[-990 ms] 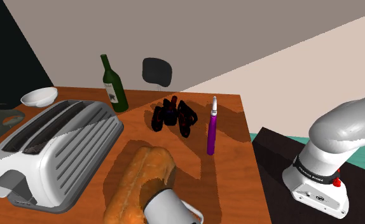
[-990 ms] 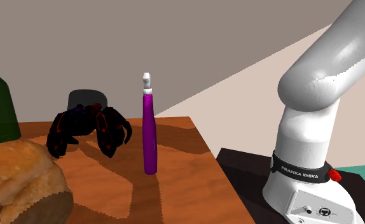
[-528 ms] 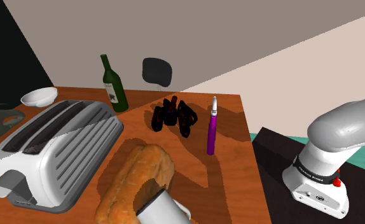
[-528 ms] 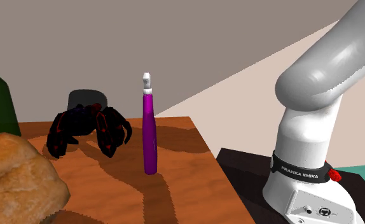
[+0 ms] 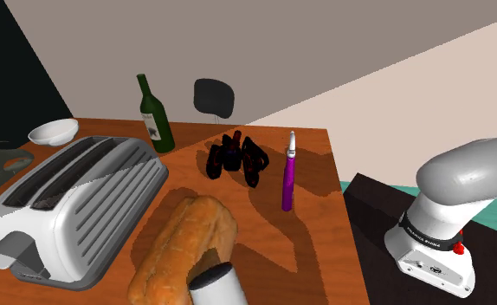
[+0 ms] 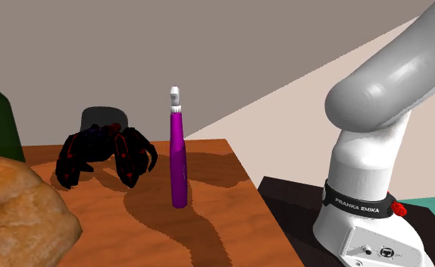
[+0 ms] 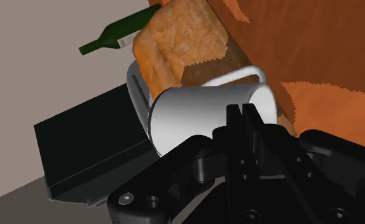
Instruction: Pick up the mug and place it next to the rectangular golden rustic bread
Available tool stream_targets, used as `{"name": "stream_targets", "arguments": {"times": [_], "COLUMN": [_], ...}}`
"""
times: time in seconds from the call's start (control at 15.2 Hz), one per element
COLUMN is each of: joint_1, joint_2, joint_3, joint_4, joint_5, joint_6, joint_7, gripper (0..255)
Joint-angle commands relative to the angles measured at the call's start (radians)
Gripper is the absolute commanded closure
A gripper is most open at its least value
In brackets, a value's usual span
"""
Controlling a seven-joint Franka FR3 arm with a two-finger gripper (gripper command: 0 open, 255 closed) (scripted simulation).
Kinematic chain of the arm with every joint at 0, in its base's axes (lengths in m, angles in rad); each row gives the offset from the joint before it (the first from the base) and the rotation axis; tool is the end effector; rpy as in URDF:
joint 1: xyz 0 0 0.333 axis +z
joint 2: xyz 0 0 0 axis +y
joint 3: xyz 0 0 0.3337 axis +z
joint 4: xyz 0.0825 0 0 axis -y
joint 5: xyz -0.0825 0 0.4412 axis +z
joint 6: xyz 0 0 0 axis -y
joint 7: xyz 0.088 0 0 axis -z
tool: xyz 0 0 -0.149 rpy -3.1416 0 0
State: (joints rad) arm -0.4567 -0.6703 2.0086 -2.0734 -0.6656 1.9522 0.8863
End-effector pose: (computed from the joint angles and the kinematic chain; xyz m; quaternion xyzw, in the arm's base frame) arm 0.0828 0.5845 0.2574 0.7003 0.4072 0.4291 0.3995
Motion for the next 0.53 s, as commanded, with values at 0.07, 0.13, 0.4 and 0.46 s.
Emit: {"name": "stream_targets", "arguments": {"times": [0.07, 0.13, 0.4, 0.46], "joint_1": [0.000, -0.046, -0.296, -0.373], "joint_2": [0.000, 0.077, 0.328, 0.373], "joint_3": [0.000, -0.007, 0.006, 0.014], "joint_4": [0.000, 0.060, 0.241, 0.263], "joint_5": [0.000, 0.098, 0.519, 0.641], "joint_6": [0.000, -0.023, -0.093, -0.103], "joint_7": [0.000, -0.036, -0.150, -0.181], "gripper": [0, 0, 0, 0]}}
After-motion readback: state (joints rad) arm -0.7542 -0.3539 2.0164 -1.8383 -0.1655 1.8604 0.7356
